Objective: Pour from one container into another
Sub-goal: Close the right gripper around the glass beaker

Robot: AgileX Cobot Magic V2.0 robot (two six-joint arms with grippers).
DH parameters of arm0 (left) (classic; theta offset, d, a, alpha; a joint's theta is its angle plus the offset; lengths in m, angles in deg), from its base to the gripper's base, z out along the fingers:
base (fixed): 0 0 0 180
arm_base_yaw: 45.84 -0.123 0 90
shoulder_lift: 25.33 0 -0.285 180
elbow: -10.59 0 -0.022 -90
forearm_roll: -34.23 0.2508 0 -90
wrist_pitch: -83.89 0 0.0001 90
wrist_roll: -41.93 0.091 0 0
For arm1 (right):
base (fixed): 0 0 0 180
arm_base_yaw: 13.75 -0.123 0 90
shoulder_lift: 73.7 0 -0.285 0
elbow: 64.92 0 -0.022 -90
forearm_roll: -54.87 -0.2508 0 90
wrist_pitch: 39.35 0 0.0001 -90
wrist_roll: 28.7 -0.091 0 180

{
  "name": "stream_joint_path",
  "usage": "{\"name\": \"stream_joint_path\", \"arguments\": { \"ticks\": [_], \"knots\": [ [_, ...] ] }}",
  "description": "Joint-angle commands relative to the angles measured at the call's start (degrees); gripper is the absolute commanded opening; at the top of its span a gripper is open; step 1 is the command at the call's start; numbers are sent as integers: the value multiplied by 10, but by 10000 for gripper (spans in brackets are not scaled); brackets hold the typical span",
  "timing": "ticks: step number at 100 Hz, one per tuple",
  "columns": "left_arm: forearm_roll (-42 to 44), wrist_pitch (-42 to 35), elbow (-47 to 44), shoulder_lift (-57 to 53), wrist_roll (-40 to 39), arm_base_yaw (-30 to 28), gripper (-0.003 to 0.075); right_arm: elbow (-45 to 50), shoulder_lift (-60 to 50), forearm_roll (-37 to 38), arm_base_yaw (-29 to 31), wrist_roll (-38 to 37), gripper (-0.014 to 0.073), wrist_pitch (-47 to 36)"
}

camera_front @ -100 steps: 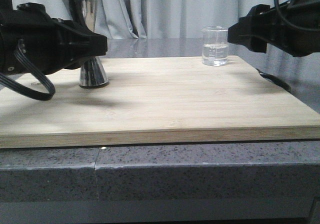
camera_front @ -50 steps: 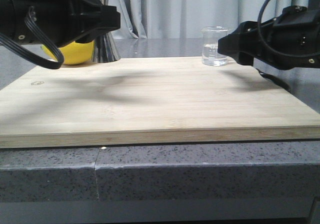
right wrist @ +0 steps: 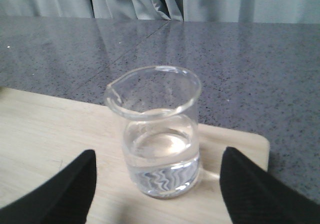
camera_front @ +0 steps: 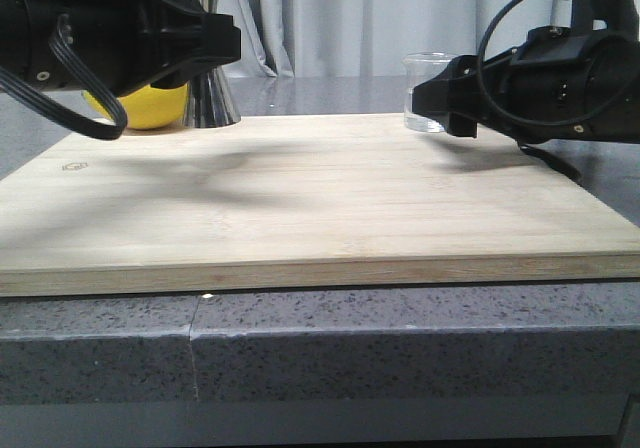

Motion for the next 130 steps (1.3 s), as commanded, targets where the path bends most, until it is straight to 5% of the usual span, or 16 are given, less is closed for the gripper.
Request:
{"name": "stream_joint_path", "arguments": {
  "ticks": [1,106,130],
  "knots": [
    [-3,-44,18,-23,-6,4,-19,-21,-10,5,-1,3,472,-52],
    [-3,-44,18,-23,-6,4,-19,-98,51,11,-1,3,468,-49],
    [-3,-44,18,-23,-6,4,-19,-98,51,15,-2,3,325,-48]
  ]
}}
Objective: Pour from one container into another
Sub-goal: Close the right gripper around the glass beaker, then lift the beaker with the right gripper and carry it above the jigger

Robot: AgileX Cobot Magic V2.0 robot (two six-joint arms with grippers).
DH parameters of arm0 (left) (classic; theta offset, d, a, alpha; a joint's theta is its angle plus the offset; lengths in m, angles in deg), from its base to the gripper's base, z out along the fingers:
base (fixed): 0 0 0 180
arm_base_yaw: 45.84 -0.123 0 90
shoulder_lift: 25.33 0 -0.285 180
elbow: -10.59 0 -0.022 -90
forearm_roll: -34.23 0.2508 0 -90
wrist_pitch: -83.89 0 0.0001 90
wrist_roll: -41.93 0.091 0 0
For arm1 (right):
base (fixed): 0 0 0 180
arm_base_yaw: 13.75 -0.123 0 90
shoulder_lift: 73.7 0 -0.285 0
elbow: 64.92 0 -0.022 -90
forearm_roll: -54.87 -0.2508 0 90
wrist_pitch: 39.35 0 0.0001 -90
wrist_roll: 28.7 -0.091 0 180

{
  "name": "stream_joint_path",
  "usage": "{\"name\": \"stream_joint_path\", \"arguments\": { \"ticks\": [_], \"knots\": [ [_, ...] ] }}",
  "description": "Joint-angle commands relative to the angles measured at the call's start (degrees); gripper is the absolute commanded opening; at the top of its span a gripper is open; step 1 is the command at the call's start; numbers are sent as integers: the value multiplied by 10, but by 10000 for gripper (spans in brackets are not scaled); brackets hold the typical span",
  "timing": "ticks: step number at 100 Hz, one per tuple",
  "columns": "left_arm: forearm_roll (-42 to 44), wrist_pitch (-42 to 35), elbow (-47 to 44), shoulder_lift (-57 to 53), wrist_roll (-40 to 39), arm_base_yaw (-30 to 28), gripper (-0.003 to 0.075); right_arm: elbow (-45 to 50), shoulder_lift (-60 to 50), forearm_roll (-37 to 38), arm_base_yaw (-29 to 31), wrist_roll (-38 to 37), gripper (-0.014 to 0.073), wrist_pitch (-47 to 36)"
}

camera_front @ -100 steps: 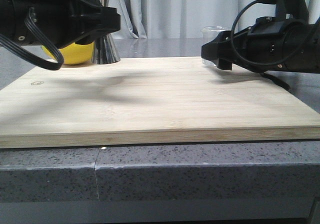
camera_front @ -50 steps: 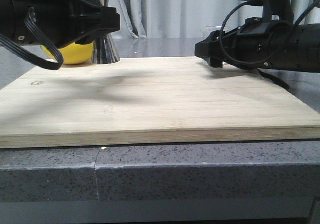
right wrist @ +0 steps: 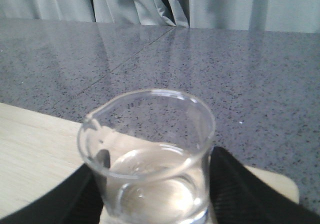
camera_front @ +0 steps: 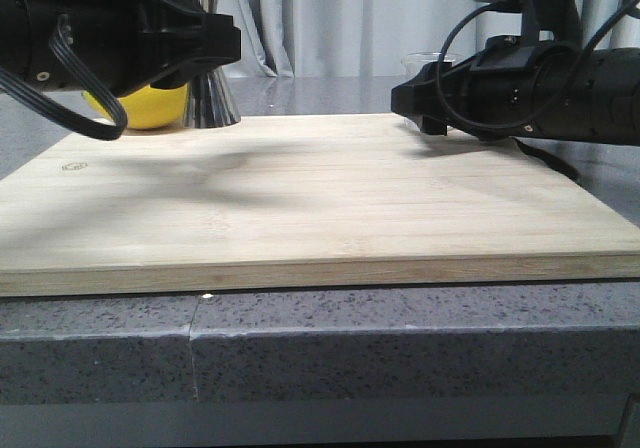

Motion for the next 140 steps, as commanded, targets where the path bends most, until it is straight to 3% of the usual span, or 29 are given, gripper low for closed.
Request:
{"name": "stream_joint_path", "arguments": {
  "ticks": [1,13,52,71,106,140],
  "knots": [
    [-3,-44,18,-23,-5,4,-19,-15,-22,3,-1,3,321,-45],
    [-3,-44,18,-23,-5,4,-19,-15,-22,3,-1,3,279,-45],
    [-3,-44,18,-23,-5,4,-19,-14,-34,5,-4,3,277,-60],
    [-1,-44,18,-23,-5,4,-19,-15,-82,12,-4,3,277,-2],
    [53,-43,18,-23,-38,4,-19,-15,-193,116,-14,3,277,63],
    [149,-43,18,-23,-130,4,-19,-16,-274,185,-28,3,277,73]
  ]
}}
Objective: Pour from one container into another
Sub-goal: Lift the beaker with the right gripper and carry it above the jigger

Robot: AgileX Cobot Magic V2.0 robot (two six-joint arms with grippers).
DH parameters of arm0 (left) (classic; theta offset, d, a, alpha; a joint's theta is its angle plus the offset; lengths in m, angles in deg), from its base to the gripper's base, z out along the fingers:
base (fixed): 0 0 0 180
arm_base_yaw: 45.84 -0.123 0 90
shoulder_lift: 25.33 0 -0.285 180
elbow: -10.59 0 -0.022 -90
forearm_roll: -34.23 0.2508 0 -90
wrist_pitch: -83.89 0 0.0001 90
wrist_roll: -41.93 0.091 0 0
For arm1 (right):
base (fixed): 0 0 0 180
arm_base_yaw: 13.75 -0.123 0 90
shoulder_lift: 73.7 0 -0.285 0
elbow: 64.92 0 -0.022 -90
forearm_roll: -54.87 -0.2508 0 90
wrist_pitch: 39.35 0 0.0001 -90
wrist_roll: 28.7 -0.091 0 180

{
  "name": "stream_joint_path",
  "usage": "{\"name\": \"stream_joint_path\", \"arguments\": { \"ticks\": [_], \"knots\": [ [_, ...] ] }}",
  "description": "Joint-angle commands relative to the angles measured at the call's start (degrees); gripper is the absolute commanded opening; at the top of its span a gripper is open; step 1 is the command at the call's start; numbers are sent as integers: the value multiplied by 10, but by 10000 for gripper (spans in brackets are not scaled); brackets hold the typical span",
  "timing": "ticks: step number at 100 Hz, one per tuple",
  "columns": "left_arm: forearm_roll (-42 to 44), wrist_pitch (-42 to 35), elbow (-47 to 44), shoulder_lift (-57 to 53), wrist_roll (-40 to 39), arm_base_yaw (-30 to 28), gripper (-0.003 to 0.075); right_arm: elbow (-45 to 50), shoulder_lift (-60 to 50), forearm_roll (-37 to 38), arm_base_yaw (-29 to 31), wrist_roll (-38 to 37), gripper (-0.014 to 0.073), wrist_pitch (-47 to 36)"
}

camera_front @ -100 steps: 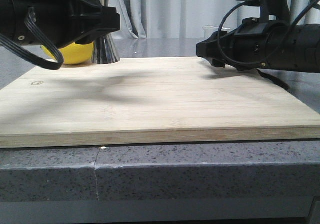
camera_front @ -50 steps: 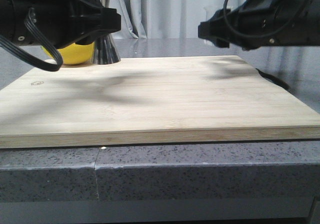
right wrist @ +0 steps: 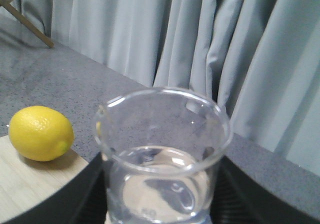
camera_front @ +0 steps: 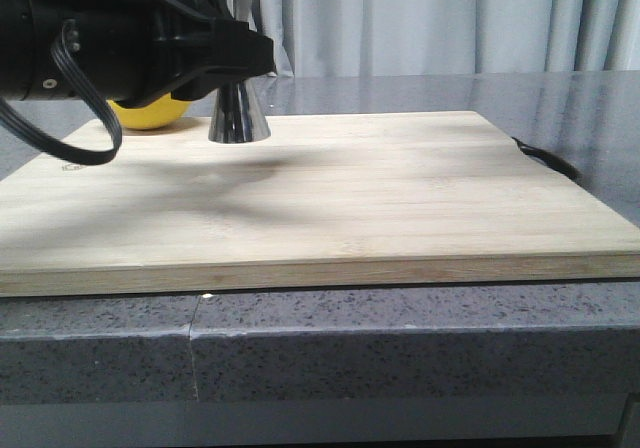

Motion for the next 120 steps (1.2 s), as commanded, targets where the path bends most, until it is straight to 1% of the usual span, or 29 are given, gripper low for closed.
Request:
{"name": "stream_joint_path", "arguments": {
  "ticks": [1,16,39,48,62,73,86,106,120],
  "knots": [
    [14,-43,18,-23,-25,4,-20,-16,-40,11,-1,3,277,-38],
    [46,-49,19,-23,-53,4,-19,-27,-53,59,-2,3,277,-38],
    [132,-59,32,-23,-120,4,-19,-76,-53,115,-20,3,277,-16],
    [146,-70,33,-23,-124,4,-19,-96,-53,142,-26,3,277,-2],
    [164,-71,33,-23,-152,4,-19,-116,-53,167,-36,3,277,25],
    [188,-74,33,-23,-168,4,-19,-118,-53,173,-38,3,277,26],
    [201,-76,33,-23,-169,4,-19,-118,-53,200,-38,3,277,28],
    [204,-85,33,-23,-182,4,-19,-118,-53,218,-38,3,277,31],
    [204,-86,33,-23,-182,4,-19,-118,-53,248,-38,3,277,31]
  ]
}}
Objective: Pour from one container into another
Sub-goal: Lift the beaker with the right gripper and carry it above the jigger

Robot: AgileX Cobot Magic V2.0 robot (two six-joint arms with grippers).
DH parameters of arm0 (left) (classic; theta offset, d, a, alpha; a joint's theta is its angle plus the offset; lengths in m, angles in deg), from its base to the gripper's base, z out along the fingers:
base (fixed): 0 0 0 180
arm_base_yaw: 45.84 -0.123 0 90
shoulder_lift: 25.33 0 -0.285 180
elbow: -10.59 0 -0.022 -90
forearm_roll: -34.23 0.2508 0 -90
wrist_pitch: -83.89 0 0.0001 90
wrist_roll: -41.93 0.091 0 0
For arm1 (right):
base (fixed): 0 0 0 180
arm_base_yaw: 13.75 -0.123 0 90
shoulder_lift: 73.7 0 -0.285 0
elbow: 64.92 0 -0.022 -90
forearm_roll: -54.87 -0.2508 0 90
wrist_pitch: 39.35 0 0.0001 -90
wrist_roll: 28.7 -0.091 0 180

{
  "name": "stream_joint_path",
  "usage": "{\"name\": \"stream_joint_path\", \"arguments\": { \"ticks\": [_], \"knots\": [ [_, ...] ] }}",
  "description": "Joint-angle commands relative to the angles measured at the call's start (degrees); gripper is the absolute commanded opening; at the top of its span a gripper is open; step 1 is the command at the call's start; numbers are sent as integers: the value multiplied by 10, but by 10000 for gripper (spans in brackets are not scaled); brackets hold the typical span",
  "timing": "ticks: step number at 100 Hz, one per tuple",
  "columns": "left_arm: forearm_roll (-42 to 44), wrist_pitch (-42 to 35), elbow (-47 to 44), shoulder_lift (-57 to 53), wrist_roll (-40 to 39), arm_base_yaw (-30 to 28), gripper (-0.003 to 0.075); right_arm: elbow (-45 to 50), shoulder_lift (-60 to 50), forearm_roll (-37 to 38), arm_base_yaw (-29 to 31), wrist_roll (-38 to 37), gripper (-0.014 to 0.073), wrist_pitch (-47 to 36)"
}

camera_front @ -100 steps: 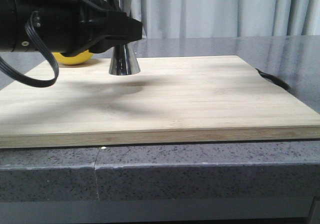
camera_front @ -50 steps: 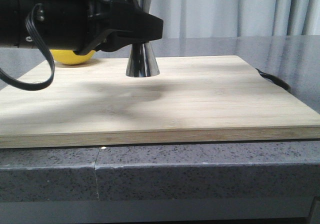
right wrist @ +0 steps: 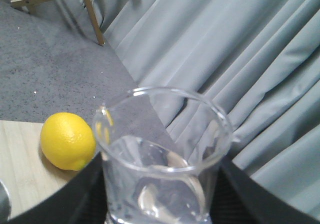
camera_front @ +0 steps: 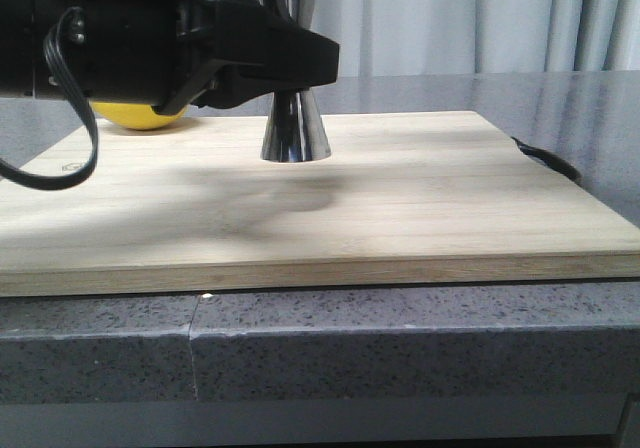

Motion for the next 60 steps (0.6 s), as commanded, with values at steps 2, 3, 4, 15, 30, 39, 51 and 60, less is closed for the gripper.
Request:
{"name": "stream_joint_path", "arguments": {
  "ticks": [2,3,4,15,30,39,51,60],
  "knots": [
    [-16,-52,18,-23,-8,4,-19,-22,-22,4,0,1,277,-25],
    [-16,-52,18,-23,-8,4,-19,-22,-22,7,0,1,277,-25],
    [-16,-52,18,-23,-8,4,-19,-22,-22,9,0,1,277,-25],
    [-14,-52,18,-23,-8,4,-19,-22,-22,21,0,1,277,-25],
    [-14,-52,18,-23,-8,4,-19,-22,-22,47,0,1,277,-25],
    [-13,-52,18,-23,-8,4,-19,-22,-22,63,0,1,277,-25],
    [3,-52,18,-23,-8,4,-19,-22,-22,83,0,1,277,-25],
    [7,-52,18,-23,-8,4,-19,-22,-22,91,0,1,277,-25]
  ]
}}
